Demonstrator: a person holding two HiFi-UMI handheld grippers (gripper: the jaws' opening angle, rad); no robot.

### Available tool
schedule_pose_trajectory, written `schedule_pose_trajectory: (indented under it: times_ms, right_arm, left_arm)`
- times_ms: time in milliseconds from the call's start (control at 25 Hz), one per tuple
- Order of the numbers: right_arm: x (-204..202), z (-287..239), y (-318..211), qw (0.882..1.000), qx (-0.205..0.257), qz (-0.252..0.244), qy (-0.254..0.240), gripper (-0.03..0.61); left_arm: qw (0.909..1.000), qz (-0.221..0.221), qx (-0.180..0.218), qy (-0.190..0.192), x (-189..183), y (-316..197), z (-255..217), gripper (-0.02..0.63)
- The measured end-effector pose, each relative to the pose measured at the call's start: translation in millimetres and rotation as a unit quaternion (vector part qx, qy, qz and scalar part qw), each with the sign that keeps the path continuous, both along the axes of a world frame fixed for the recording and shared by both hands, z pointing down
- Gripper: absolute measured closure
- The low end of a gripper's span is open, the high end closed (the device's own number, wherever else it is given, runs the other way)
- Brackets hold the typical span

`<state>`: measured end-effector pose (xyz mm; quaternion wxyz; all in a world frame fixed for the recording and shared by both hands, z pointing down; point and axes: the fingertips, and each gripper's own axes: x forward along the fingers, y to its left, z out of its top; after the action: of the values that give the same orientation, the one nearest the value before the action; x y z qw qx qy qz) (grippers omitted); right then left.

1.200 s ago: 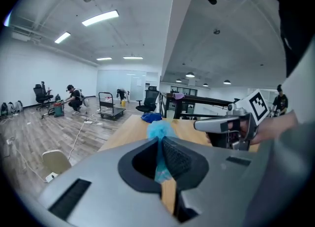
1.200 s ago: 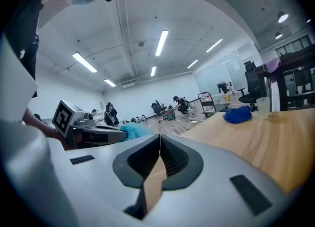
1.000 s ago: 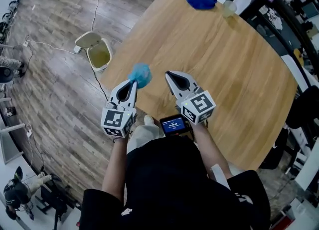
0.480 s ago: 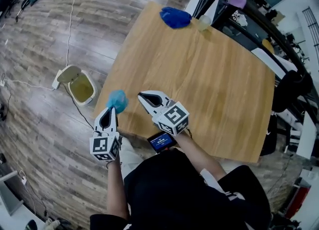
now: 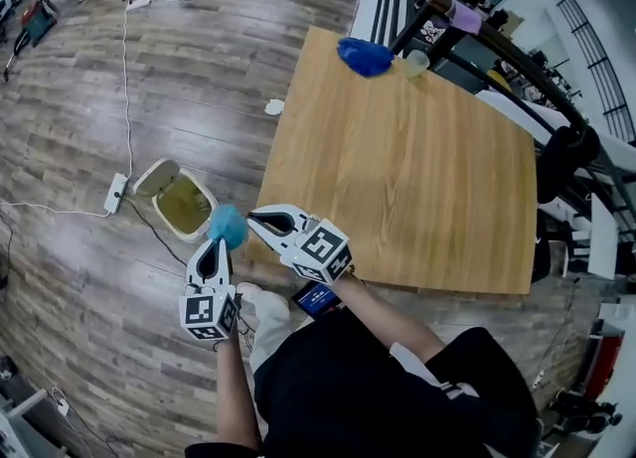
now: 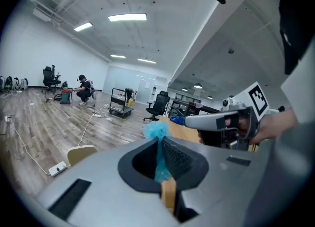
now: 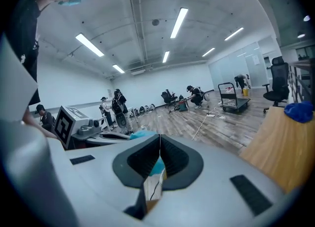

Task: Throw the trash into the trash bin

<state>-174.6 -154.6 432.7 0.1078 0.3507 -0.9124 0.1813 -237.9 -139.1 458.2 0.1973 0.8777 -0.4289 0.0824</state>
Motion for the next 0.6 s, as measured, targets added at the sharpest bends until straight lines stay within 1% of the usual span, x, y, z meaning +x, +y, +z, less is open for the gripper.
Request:
schedule_pose_trajectory:
  times_ms: [120,240,360,480,600]
  right_arm:
    - [-38,3,0,1.000,-0.012,-0.008,-0.006,0.580]
    - [-72,9,-11,1.000,-0.012,-0.020,-0.008,0.580]
    - [-89,25,-24,0.999,-0.028,-0.041,-0.009,0.580]
    - [-103,56,-63,0.998,-0.043,-0.042,-0.018,0.580]
    - [-120,99,-104,0.997,-0.052,-0.050,-0.020,0.580]
  left_arm:
    - [0.9999,-0.009,-0.007,-0.009,-36,5,7,0.604]
    - [0.9993,-0.022,-0.031,-0.004,-67,-2,29,0.604]
    - [0.9975,-0.041,-0.058,0.000,-76,-9,50,0.604]
    - [0.9963,-0.046,-0.072,-0.010,-84,-35,81,0.604]
    - [0.9935,-0.066,-0.093,-0.007,-96,-63,124,0.604]
